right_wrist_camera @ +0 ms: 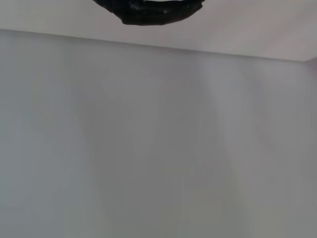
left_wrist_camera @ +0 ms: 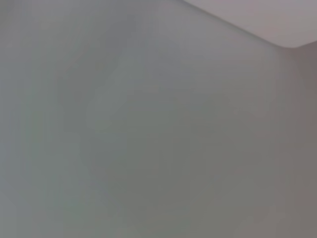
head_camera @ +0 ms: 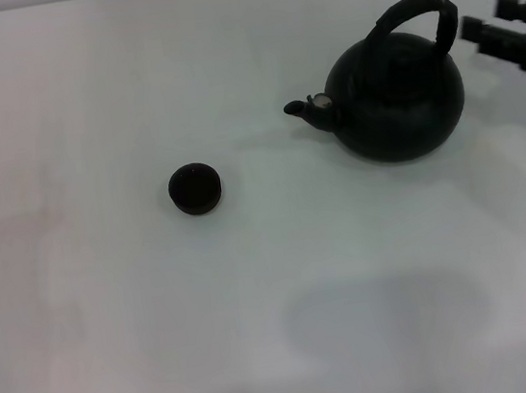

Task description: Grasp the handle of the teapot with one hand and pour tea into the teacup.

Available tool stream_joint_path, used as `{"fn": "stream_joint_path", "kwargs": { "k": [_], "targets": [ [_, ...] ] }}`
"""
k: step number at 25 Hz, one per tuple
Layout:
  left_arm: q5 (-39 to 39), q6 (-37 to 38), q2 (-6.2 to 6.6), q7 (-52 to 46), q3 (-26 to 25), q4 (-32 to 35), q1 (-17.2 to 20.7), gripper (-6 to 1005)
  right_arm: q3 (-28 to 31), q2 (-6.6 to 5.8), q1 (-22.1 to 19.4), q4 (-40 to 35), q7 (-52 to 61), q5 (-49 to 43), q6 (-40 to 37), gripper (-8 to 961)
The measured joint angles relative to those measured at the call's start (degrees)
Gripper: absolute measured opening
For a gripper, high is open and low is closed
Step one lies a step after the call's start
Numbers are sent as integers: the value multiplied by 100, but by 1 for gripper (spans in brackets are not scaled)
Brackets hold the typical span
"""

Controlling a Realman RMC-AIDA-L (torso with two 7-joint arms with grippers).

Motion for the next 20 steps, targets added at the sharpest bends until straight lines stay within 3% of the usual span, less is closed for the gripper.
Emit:
{"fn": "stream_joint_path", "kwargs": {
  "k": [5,10,15,20],
  "targets": [
    [28,-60,0,0,19,0,12,803,748,45,102,657,-562,314,-172,694],
    [33,-77,0,0,36,5,45,802,949,80,386,1861,-2745,2200,-399,693],
    [45,-78,0,0,43,-11,43,802,880,102,960,3814,-5338,4497,-1764,693],
    [54,-55,0,0,55,-16,23,801,928,93,1308,4724,-5866,5109,-2095,693]
  ]
}}
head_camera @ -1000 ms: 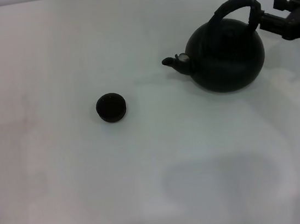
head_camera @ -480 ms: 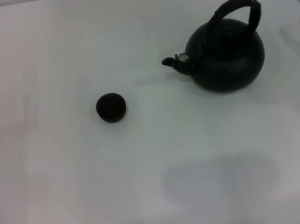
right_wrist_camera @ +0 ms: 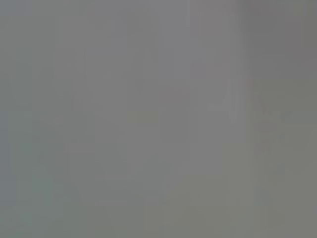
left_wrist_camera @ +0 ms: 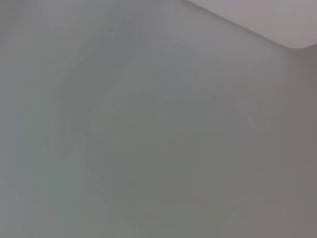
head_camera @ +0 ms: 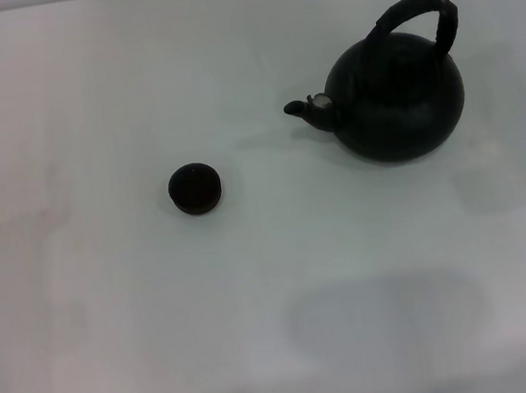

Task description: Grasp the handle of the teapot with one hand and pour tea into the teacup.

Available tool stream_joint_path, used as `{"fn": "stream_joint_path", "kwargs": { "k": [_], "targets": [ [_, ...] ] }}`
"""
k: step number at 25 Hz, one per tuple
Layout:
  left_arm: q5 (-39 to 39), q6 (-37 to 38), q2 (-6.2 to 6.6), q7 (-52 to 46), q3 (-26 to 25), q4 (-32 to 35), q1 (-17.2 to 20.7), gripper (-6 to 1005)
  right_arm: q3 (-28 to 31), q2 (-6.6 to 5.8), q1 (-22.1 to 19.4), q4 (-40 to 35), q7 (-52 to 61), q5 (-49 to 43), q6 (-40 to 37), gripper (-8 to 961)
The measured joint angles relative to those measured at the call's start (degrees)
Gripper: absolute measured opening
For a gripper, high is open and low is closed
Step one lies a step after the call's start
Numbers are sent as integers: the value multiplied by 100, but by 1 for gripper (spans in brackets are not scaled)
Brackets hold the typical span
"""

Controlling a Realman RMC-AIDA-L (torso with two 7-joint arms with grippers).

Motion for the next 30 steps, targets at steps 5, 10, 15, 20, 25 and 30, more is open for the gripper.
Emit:
{"fn": "stream_joint_path", "kwargs": {
  "k": [5,10,15,20,25,30],
  "targets": [
    [128,31,-2,0,17,-7,-91,800,17,-7,46,141,11,125,266,693],
    [153,37,0,0,16,-15,-107,800,20,-8,49,180,11,136,282,693],
    [153,39,-4,0,16,-30,-107,799,20,-8,52,235,1,144,320,693],
    [150,23,-15,0,12,-56,-97,800,20,-8,67,240,12,147,406,693],
    [133,-6,-23,-1,-12,-74,-72,799,18,-1,82,244,11,151,431,693],
    [107,-15,-26,-1,-47,-86,-53,801,20,1,82,258,11,155,432,693]
  ]
}}
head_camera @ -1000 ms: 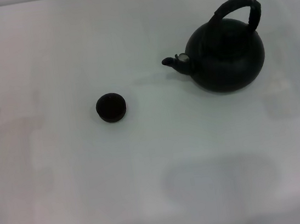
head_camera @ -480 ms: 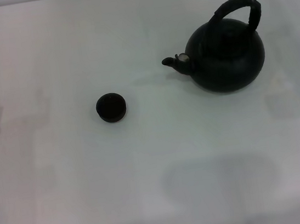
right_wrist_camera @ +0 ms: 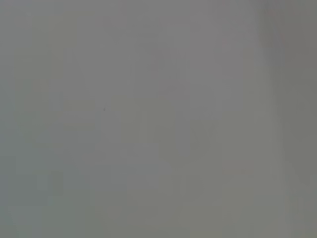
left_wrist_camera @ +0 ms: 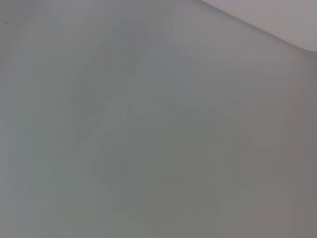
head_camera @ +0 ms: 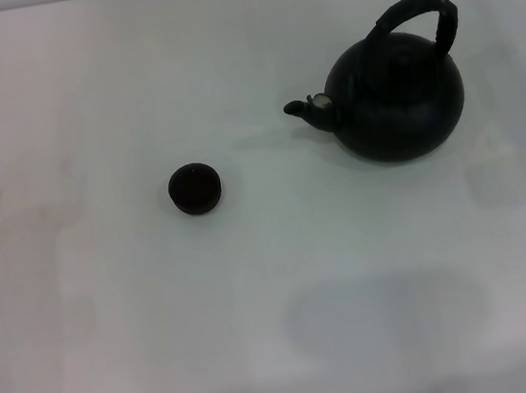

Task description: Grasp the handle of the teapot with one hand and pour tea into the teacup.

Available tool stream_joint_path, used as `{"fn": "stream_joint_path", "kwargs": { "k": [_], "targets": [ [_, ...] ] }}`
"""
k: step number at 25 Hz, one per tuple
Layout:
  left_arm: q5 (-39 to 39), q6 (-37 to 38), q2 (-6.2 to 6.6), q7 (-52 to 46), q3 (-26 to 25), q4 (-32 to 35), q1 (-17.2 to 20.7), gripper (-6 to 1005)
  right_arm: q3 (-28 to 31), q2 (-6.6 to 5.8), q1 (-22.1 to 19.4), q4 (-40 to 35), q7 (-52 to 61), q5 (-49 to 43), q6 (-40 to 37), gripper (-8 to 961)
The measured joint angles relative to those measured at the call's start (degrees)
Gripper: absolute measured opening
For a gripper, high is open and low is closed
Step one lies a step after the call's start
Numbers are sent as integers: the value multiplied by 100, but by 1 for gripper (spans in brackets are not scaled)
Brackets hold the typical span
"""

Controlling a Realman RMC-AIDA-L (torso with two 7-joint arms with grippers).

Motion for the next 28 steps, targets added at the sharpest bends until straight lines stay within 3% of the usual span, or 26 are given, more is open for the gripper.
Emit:
{"fn": "stream_joint_path", "kwargs": {
  "k": [28],
  "targets": [
    [55,4,0,-1,62,-35,94,803,0,0,-10,60,-28,-1,-4,694]
  ]
}}
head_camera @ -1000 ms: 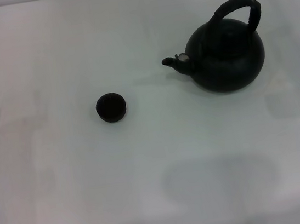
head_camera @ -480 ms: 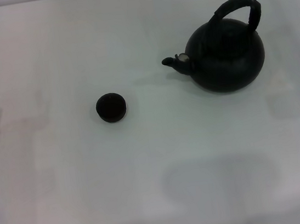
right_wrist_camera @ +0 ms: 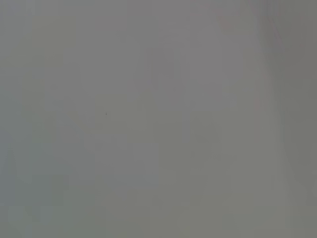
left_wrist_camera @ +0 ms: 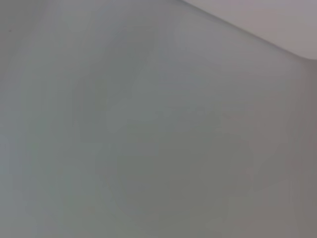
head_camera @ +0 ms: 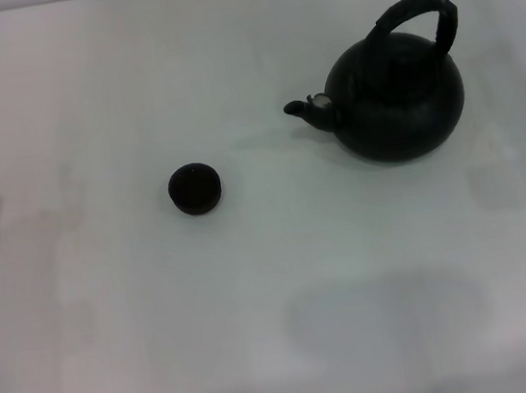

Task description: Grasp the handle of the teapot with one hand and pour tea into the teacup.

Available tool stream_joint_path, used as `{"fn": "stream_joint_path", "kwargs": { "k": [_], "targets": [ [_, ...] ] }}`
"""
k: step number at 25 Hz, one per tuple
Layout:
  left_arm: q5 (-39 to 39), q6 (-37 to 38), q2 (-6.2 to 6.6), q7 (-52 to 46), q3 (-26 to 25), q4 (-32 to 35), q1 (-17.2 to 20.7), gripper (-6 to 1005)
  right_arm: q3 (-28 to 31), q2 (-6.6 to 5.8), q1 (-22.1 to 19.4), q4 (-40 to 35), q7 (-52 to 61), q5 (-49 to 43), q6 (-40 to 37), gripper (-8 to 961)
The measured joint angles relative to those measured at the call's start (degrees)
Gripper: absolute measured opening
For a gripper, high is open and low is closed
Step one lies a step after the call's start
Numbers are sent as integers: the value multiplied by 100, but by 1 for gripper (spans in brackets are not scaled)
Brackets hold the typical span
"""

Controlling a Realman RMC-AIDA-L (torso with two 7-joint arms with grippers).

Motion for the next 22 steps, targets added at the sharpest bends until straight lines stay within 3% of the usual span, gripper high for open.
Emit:
{"fn": "stream_joint_path", "kwargs": {
  "k": [22],
  "targets": [
    [145,39,1,-33,2,-21,6,802,0,0,-8,9,1,0,1,693]
  ]
}}
